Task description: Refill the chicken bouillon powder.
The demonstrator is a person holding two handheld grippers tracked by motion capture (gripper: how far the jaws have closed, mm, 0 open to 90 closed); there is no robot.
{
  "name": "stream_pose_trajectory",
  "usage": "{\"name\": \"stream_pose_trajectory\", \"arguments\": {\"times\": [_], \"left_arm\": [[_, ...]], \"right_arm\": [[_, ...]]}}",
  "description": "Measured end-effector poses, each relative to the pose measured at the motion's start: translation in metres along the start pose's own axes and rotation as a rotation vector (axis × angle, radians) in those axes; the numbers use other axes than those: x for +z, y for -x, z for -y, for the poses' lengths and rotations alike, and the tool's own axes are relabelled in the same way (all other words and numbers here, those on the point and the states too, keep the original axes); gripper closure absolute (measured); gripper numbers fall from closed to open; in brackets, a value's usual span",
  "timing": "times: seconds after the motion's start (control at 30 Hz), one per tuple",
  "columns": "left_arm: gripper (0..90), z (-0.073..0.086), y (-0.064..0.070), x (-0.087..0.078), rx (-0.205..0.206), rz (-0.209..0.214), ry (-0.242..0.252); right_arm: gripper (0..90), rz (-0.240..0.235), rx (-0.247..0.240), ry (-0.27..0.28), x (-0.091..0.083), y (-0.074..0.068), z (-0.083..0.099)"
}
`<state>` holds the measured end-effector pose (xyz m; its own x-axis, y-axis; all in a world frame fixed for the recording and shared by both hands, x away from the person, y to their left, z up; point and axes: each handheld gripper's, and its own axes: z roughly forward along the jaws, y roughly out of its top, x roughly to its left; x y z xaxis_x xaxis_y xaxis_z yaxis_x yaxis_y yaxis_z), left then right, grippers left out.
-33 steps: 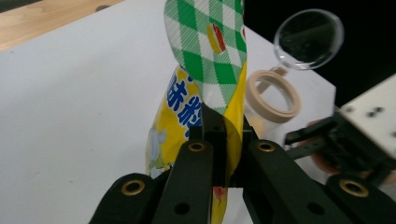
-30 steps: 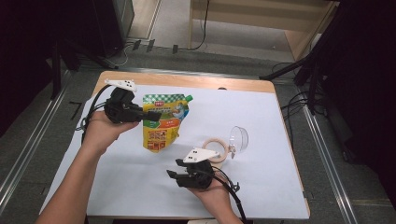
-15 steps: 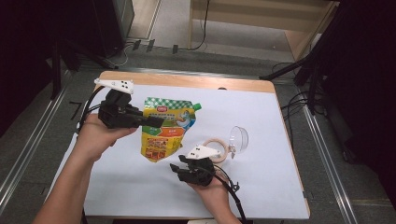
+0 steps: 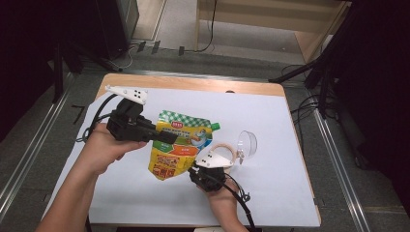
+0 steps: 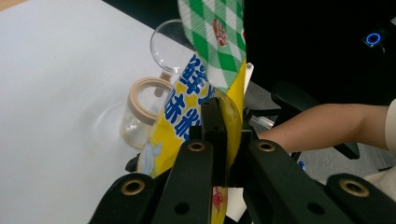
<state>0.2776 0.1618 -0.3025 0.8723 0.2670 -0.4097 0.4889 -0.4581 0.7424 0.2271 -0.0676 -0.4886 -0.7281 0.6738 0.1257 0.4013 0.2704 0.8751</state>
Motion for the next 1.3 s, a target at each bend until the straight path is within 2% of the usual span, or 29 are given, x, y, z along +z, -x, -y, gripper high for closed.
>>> {"name": "stream_pose_trajectory", "arguments": {"times": [0.07,0.2,0.33,0.4,0.5,0.7,0.83,0.93,1.03,1.2,1.3], "left_arm": [[90.0,0.0,0.0,0.001,0.004,-0.039,0.0],[90.0,0.0,-0.002,0.004,0.002,-0.076,0.001],[89.4,0.0,-0.002,0.008,0.019,-0.074,0.018],[87.5,0.001,-0.002,0.01,0.038,-0.089,0.028],[86.3,0.002,-0.004,0.013,0.037,-0.095,0.041],[83.8,0.004,-0.009,0.021,0.021,-0.108,0.049],[83.2,0.005,-0.012,0.028,0.004,-0.114,0.029],[83.1,0.006,-0.013,0.034,-0.007,-0.106,0.024],[82.9,0.006,-0.013,0.039,-0.001,-0.119,0.012],[82.7,0.007,-0.014,0.05,-0.003,-0.113,-0.006],[81.3,0.008,-0.015,0.059,-0.015,-0.114,-0.021]], "right_arm": [[76.8,-0.016,-0.016,0.015,0.0,-0.003,-0.001],[75.1,-0.012,-0.097,0.004,0.0,-0.012,0.0],[69.4,-0.042,-0.102,0.0,0.001,-0.017,0.0],[69.4,-0.05,-0.124,0.001,-0.001,-0.022,0.0],[69.3,-0.055,-0.157,0.003,-0.001,-0.028,0.0],[69.6,-0.093,-0.179,-0.009,-0.005,-0.038,-0.001],[69.5,-0.119,-0.189,-0.021,-0.006,-0.042,0.0],[69.5,-0.141,-0.184,-0.025,-0.007,-0.047,0.0],[69.5,-0.163,-0.18,-0.025,-0.007,-0.049,0.0],[69.5,-0.195,-0.165,-0.035,-0.008,-0.053,0.0],[69.2,-0.216,-0.159,-0.034,-0.008,-0.055,-0.002]]}}
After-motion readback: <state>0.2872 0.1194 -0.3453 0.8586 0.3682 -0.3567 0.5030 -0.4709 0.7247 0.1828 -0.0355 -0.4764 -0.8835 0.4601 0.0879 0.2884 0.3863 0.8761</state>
